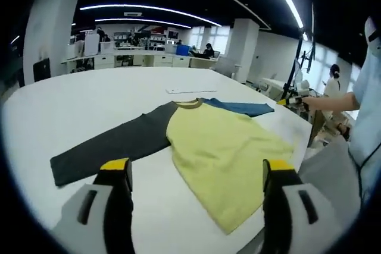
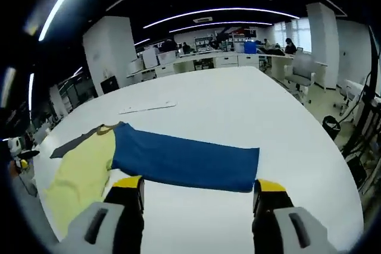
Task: Fold the garment on the visible template until the final outline fits inside the template.
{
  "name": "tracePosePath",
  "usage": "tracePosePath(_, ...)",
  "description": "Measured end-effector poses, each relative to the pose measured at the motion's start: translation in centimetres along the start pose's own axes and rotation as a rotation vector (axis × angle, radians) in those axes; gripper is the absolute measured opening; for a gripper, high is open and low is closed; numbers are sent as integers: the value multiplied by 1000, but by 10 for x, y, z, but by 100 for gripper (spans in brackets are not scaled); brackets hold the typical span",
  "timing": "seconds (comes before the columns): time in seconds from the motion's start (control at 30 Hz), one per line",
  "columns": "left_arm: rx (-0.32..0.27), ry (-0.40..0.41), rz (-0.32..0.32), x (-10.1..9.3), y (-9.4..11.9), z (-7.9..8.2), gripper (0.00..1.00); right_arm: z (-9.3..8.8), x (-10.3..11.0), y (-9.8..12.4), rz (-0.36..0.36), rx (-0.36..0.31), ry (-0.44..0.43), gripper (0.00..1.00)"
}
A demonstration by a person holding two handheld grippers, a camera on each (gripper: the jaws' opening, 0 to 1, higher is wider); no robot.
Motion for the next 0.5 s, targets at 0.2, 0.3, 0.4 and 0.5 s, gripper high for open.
tracePosePath(0.2, 2, 40, -2, -4, 1, -8, 86, 3, -10, -6, -40, 4, -5, 67)
tracePosePath(0.3, 3, 46, 7, -6, 3, -10, 86, 4, -14, -9, -52, 3, -34, 63)
tracePosePath(0.4, 2, 64, 10, -7, 7, -14, 85, 5, -15, -16, -62, 12, -56, 60)
tracePosePath(0.5, 7, 73, 19, -10, 8, -18, 84, 3, -18, -21, -92, 59, -36, 58)
Point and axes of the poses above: the point that each gripper's makers call its tool centre point, and the gripper's own axes: y roughly backward along the fingers, x roughly to its left, z roughly out of its top, the point moved 9 cm from there along y, roughly backward along the fingers, and after that the axes turned 13 degrees about x, right-handed, at the moved point
